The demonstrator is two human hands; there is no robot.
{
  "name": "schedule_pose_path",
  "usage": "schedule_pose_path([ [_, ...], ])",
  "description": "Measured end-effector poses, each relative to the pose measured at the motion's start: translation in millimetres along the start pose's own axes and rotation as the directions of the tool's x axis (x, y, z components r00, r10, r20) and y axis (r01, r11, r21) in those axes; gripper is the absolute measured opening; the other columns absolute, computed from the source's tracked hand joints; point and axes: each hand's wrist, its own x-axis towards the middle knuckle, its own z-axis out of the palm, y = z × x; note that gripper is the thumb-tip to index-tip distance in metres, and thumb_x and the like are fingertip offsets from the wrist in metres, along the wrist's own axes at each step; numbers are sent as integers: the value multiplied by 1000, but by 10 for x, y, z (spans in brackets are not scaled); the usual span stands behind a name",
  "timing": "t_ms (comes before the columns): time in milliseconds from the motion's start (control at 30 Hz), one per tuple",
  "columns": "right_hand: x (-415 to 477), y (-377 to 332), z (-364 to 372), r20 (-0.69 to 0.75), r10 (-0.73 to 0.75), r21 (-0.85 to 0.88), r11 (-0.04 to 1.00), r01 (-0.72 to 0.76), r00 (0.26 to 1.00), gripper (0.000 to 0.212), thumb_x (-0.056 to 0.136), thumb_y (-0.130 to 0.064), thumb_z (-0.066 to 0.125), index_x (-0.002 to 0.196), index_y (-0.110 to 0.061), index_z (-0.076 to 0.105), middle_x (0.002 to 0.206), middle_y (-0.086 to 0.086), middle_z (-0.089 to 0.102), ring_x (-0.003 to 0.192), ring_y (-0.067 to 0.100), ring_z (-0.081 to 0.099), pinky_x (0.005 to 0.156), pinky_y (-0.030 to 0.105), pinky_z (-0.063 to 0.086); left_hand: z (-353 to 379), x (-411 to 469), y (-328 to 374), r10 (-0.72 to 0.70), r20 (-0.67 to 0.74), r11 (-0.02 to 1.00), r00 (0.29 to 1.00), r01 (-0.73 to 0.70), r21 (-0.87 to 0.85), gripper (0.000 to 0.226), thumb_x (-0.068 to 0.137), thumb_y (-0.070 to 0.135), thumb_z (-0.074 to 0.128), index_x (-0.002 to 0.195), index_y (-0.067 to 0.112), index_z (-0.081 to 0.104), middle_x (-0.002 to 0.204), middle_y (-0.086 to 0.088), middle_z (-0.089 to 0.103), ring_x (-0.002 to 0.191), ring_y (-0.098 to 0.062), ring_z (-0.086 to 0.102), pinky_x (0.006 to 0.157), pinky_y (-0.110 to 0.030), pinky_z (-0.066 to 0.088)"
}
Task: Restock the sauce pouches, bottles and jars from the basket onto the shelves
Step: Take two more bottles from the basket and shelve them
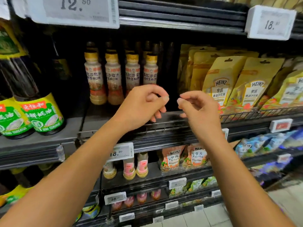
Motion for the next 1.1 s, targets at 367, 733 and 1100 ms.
schedule_pose_path([
  [367,-1189,155,-811,-300,206,20,978,-210,931,11,91,-7,69,91,-18,69,79,-2,73,71,11,67,59,20,53,1110,-361,2,14,372,925,928,129,-357,9,97,13,61,101,21,63,72,-3,71,62,-17,65,58,-27,54],
  [733,-2270,453,-2020,-649,329,60,921,-384,686,16,87,-3,71,84,-19,69,71,-12,71,62,3,63,56,18,50,2604,-721,94,-34,661,876,750,340,-341,11,99,7,56,102,16,61,72,-2,67,62,-14,61,57,-24,52],
  [1100,-3001,739,-3247,-799,408,167,856,-489,442,19,89,2,67,85,-17,68,74,-5,71,66,1,66,51,15,49,4042,-918,385,-76,770,873,634,415,-255,12,98,1,54,104,9,60,73,-10,65,56,-11,59,54,-22,50],
])
